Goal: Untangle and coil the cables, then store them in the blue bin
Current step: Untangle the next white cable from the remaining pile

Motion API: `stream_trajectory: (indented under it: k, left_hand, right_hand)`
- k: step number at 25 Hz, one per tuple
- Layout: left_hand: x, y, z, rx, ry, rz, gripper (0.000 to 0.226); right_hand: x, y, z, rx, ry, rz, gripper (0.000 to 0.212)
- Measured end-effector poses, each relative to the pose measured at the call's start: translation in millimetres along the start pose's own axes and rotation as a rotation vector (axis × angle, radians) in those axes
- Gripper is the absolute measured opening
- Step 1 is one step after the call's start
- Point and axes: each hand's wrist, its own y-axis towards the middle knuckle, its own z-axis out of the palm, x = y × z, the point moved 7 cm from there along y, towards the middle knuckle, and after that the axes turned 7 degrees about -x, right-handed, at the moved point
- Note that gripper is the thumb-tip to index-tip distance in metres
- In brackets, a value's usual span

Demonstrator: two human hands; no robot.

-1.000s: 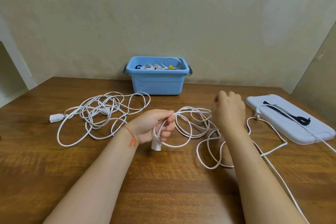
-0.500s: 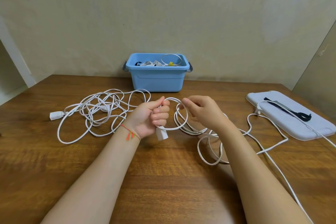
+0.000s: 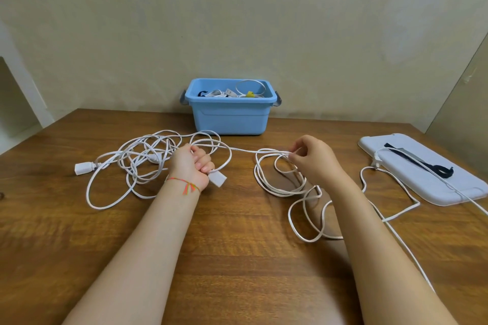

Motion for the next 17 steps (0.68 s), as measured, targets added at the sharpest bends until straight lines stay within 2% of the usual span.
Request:
stream_trajectory:
  k: [4, 7, 10, 14, 17]
  left_hand:
    - [-14.8, -5.4, 1.6, -0.001, 0.024, 0.166, 0.031]
    - [-17.6, -20.7, 21.0, 0.14, 0.154, 0.337, 0.026]
    - [-7.6, -44.3, 44.6, 0.339, 0.434, 0.553, 0.018]
    - [21.3, -58.1, 59.2, 0.451, 1.181, 0.93, 0.017]
    - [28.6, -52.9, 56.8, 0.472, 1.4, 1.0, 0.019]
  right_hand:
    - [8.3, -1.5, -13.0, -0.151, -0.11, -0.05, 0.004]
    - [24.6, -7.9, -16.9, -0.24, -0.311, -0.207, 0.006]
    - [47.7, -21.9, 11.2, -0.059, -0.491, -0.411, 0.008]
    - [64.8, -36.5, 27.4, 0.089, -0.392, -0.544, 0.013]
    - [64.0, -39.1, 31.2, 0.199, -0.204, -0.54, 0.011]
